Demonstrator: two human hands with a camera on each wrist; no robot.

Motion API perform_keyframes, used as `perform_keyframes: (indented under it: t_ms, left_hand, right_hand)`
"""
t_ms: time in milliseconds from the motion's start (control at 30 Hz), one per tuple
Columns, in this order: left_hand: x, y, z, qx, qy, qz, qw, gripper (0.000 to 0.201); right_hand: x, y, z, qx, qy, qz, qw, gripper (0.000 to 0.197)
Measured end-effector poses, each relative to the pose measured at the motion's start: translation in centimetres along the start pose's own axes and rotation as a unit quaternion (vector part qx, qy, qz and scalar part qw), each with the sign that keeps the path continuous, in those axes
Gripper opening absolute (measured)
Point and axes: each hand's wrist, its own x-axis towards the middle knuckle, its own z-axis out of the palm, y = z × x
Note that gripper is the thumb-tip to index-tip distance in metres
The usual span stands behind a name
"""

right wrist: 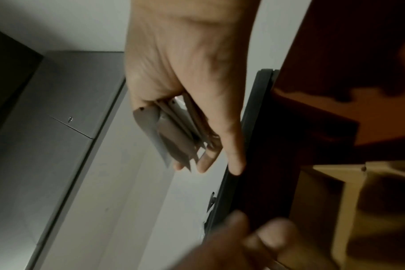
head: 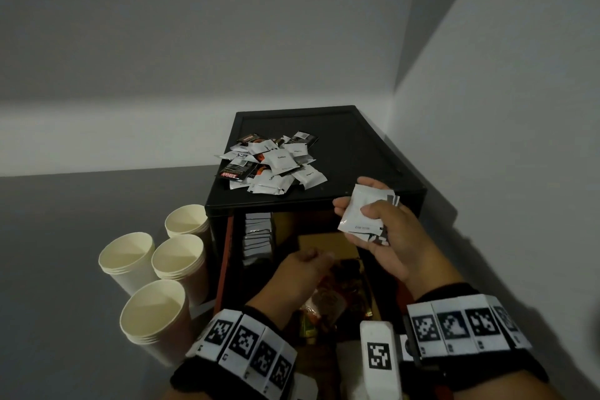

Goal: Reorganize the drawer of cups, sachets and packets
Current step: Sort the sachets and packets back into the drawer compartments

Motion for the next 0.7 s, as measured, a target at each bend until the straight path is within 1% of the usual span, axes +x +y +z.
perform_keyframes:
  t_ms: [33, 100, 167, 233, 300, 333, 433, 533, 567, 633, 700]
  left_hand:
    - [-0.2, 0.4, -0.1, -0.035, -0.009, 0.003, 0.999, 0.017]
    - [-0.8, 1.4, -0.1, -0.147, -0.059, -0.004, 0.987, 0.030]
    - [-1.4, 2.3, -0.2, -0.217, -0.111, 0.006, 0.970, 0.037]
    - [-1.6, 2.6, -0.3, -0.248, -0.134, 0.023, 0.959, 0.039]
    - [-1.6, 2.6, -0.5, -0.264, -0.146, 0.029, 0.953, 0.040]
    - [-1.7, 2.6, -0.6, -0.269, -0.155, 0.030, 0.950, 0.039]
    - [-1.7, 2.5, -0.9, -0.280, -0.169, 0.030, 0.945, 0.036]
    - [-1.6, 2.5, -0.9, -0.289, -0.155, 0.037, 0.944, 0.033]
    - [-1.5, 2.4, -0.8, -0.290, -0.139, 0.038, 0.946, 0.032]
    - [-1.3, 2.2, -0.8, -0.289, -0.090, 0.036, 0.952, 0.029]
    - [-1.1, 2.1, -0.7, -0.265, -0.035, 0.037, 0.963, 0.029]
  right_hand:
    - [-0.1, 0.1, 0.1, 0.013, -0.010, -0.001, 1.000, 0.041]
    - [-0.1, 0.4, 0.3, 0.019, -0.028, 0.003, 0.999, 0.045]
    - [-0.3, 0.9, 0.6, -0.025, -0.047, 0.020, 0.998, 0.052]
    - [-0.5, 1.3, 1.1, -0.092, -0.069, 0.039, 0.993, 0.056]
    - [-0.6, 1.6, 1.5, -0.130, -0.082, 0.047, 0.987, 0.051]
    - [-0.6, 1.6, 1.6, -0.145, -0.082, 0.048, 0.985, 0.048]
    - [-0.6, 1.5, 1.7, -0.172, -0.049, 0.054, 0.982, 0.045]
    - [-0.6, 1.4, 1.5, -0.184, -0.030, 0.064, 0.980, 0.047]
    - [-0.6, 1.4, 1.6, -0.185, -0.015, 0.064, 0.980, 0.051]
    - [-0.5, 1.5, 1.7, -0.182, 0.032, 0.071, 0.980, 0.066]
    - [-0.3, 1.8, 1.8, -0.176, 0.049, 0.102, 0.978, 0.076]
